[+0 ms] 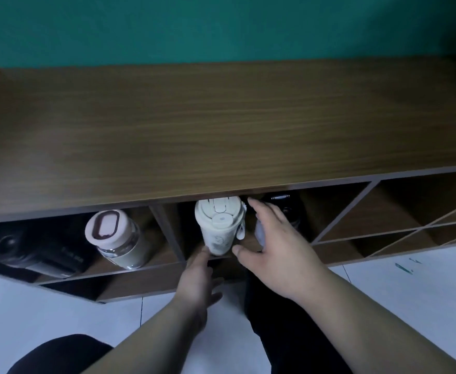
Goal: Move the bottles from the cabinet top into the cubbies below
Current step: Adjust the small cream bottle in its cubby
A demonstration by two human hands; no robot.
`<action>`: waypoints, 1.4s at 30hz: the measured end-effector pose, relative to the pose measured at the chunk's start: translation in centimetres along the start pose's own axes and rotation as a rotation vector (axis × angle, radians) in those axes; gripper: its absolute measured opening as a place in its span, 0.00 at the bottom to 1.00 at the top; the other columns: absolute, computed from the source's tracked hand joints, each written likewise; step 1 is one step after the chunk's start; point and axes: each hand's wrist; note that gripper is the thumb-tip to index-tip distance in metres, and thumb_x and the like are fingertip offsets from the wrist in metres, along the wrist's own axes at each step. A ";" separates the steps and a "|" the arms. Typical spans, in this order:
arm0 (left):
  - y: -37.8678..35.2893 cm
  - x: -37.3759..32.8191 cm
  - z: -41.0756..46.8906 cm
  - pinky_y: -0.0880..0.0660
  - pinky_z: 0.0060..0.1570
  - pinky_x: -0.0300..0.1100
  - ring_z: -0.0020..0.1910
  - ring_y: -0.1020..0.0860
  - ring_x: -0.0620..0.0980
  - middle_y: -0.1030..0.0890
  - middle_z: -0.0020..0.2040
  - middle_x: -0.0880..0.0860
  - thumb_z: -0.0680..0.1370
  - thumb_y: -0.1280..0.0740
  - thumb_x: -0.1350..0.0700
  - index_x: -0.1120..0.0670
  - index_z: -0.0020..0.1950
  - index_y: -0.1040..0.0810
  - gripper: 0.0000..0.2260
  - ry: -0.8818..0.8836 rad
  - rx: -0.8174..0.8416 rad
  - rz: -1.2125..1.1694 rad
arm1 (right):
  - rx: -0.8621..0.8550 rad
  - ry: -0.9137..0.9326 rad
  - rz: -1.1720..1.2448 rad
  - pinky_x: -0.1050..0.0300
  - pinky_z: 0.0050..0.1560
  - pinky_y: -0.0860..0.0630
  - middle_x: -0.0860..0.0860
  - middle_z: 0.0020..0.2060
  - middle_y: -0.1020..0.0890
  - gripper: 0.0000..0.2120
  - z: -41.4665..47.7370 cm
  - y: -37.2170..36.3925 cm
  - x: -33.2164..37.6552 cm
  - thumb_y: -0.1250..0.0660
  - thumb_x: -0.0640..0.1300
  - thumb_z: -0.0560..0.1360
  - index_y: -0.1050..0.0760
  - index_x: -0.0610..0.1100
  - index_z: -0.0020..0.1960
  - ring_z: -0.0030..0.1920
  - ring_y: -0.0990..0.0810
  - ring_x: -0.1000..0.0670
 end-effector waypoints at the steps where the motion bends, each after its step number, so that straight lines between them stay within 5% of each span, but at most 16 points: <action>1: 0.2 -0.2 0.4 0.25 0.67 0.60 0.51 0.19 0.55 0.22 0.56 0.53 0.83 0.39 0.42 0.47 0.66 0.27 0.15 0.005 0.000 -0.025 | 0.008 -0.007 0.015 0.57 0.66 0.32 0.60 0.75 0.38 0.41 0.6 -0.4 0.5 0.28 0.57 0.70 0.44 0.58 0.77 0.72 0.33 0.55; 8: 0.8 -1.6 2.4 0.27 0.68 0.59 0.60 0.21 0.60 0.23 0.65 0.56 0.84 0.42 0.39 0.47 0.80 0.34 0.26 0.043 0.024 -0.139 | -0.020 -0.173 0.021 0.51 0.56 0.26 0.55 0.63 0.29 0.34 3.4 -1.8 1.8 0.26 0.62 0.64 0.34 0.50 0.64 0.62 0.24 0.49; 16: 0.5 -2.0 3.6 0.23 0.58 0.55 0.60 0.19 0.60 0.19 0.67 0.57 0.82 0.40 0.37 0.47 0.73 0.25 0.23 0.056 0.057 -0.128 | -0.003 -0.206 0.033 0.52 0.59 0.25 0.56 0.60 0.25 0.37 4.6 -3.0 1.4 0.24 0.63 0.61 0.31 0.53 0.65 0.61 0.24 0.53; 24: -0.2 -1.5 3.7 0.24 0.64 0.56 0.58 0.18 0.57 0.16 0.63 0.53 0.82 0.41 0.39 0.42 0.70 0.23 0.20 0.019 0.071 -0.112 | -0.013 -0.194 0.024 0.52 0.58 0.23 0.57 0.58 0.22 0.37 4.9 -3.3 0.9 0.27 0.67 0.58 0.28 0.54 0.64 0.60 0.23 0.55; 31: -0.6 -1.5 3.4 0.26 0.68 0.57 0.59 0.19 0.58 0.17 0.55 0.49 0.83 0.42 0.41 0.37 0.46 0.22 0.11 0.032 0.054 -0.142 | 0.004 -0.181 0.007 0.52 0.58 0.23 0.58 0.59 0.22 0.38 5.0 -3.0 0.9 0.29 0.68 0.57 0.28 0.55 0.64 0.60 0.23 0.55; 42: 1.4 -1.3 2.9 0.23 0.62 0.55 0.58 0.18 0.57 0.16 0.61 0.54 0.82 0.40 0.38 0.45 0.57 0.20 0.16 0.016 0.107 -0.073 | -0.020 -0.093 -0.073 0.52 0.61 0.26 0.60 0.59 0.30 0.37 2.3 -1.9 2.8 0.27 0.66 0.60 0.33 0.55 0.64 0.65 0.29 0.55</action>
Point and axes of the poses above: each hand's wrist, its own z-axis towards the middle knuckle, its own y-axis out of the back of the hand, x = y × z
